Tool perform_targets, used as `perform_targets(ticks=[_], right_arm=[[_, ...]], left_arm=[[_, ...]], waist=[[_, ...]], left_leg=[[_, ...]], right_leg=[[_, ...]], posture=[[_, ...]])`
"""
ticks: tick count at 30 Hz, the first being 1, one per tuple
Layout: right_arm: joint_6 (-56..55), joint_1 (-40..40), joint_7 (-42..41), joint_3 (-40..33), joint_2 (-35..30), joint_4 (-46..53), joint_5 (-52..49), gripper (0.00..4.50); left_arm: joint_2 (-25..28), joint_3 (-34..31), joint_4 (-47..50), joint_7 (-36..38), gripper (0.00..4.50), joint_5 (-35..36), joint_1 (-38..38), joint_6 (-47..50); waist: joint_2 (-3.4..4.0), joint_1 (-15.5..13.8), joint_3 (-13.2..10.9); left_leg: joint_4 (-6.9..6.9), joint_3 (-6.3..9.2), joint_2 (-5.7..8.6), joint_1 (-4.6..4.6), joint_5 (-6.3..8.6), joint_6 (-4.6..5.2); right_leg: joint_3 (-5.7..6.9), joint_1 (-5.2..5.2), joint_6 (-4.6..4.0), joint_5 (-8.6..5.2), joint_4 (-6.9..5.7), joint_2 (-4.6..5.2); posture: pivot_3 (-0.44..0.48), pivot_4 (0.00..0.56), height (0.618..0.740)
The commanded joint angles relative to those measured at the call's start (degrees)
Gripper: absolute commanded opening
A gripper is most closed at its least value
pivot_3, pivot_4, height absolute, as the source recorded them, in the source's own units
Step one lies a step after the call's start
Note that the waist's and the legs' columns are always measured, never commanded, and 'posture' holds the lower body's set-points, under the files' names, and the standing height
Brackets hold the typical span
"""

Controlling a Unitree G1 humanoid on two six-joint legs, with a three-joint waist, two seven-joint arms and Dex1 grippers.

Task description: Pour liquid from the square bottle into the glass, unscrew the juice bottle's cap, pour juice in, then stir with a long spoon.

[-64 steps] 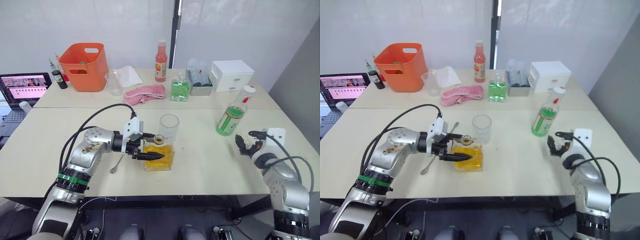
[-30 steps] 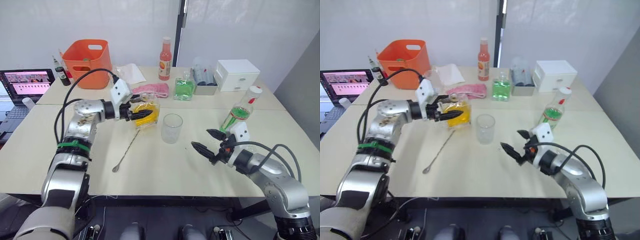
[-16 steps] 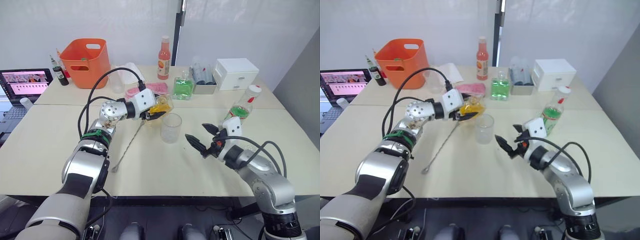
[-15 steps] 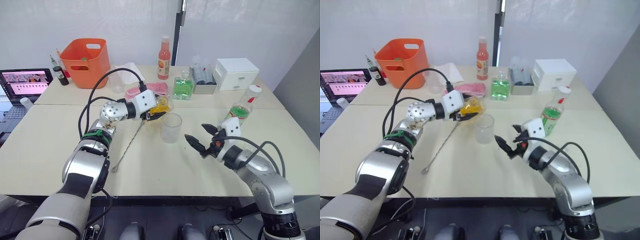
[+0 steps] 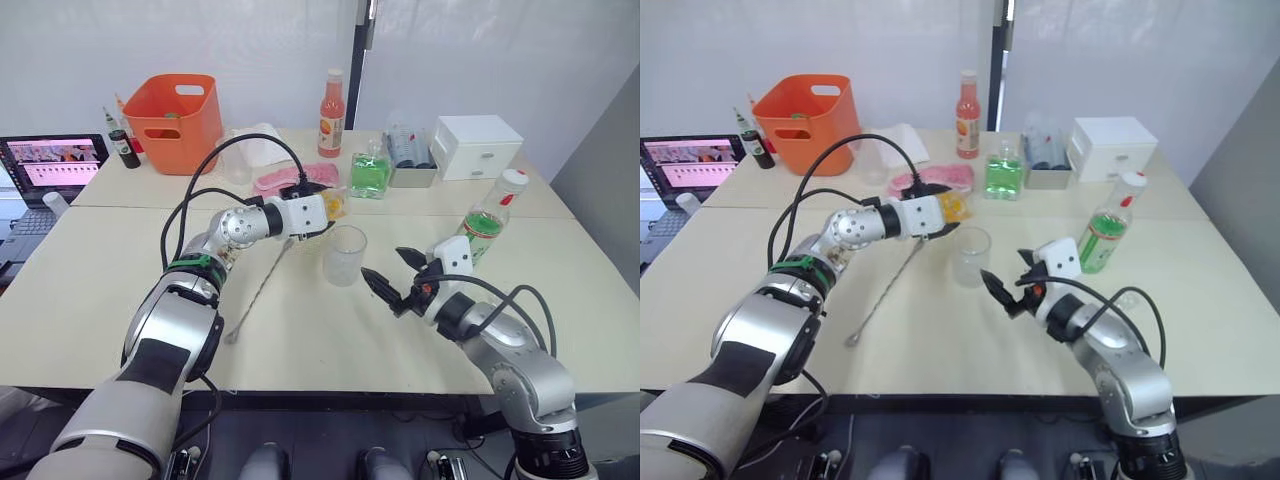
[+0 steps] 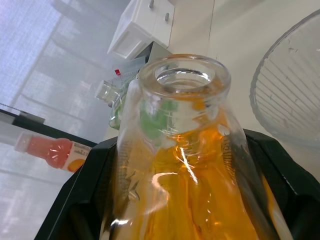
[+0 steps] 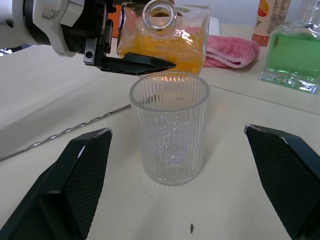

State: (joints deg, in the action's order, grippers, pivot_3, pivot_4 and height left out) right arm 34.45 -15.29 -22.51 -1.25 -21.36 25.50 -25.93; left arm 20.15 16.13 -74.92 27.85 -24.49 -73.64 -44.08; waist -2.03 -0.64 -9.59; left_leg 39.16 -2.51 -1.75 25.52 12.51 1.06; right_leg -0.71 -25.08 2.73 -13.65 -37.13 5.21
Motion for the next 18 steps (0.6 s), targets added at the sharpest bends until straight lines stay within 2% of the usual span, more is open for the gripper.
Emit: perform_targets(ticks=[1,18], right_arm=[[-0.5,-0.3,0.5,-0.1,0.5,2.8,-0.1,4.50],[-0.5,-0.4,1.5,0.6,2.3,2.8,-0.2,4.50]], left_arm=[[0.9,0.6,2.6,-6.7,2.81,-1.8,-4.5,-3.7],[2.1,9.2,1.9,-23.3,2.81,-14.0,-5.9,-6.1]], waist=[[0.00,0.0,0.0],[0.00,0.0,0.0]], left_leg=[[0.00,0.00,0.00,0.00,0.00,0.00],[0.00,-0.02,0.00,0.01,0.00,0.00]], right_leg=[[0.00,0.00,0.00,0.00,0.00,0.00],[0.00,-0.02,0.00,0.00,-0.05,0.00]], posture=[[0.000,0.150,0.715],[0.000,0.150,0.715]])
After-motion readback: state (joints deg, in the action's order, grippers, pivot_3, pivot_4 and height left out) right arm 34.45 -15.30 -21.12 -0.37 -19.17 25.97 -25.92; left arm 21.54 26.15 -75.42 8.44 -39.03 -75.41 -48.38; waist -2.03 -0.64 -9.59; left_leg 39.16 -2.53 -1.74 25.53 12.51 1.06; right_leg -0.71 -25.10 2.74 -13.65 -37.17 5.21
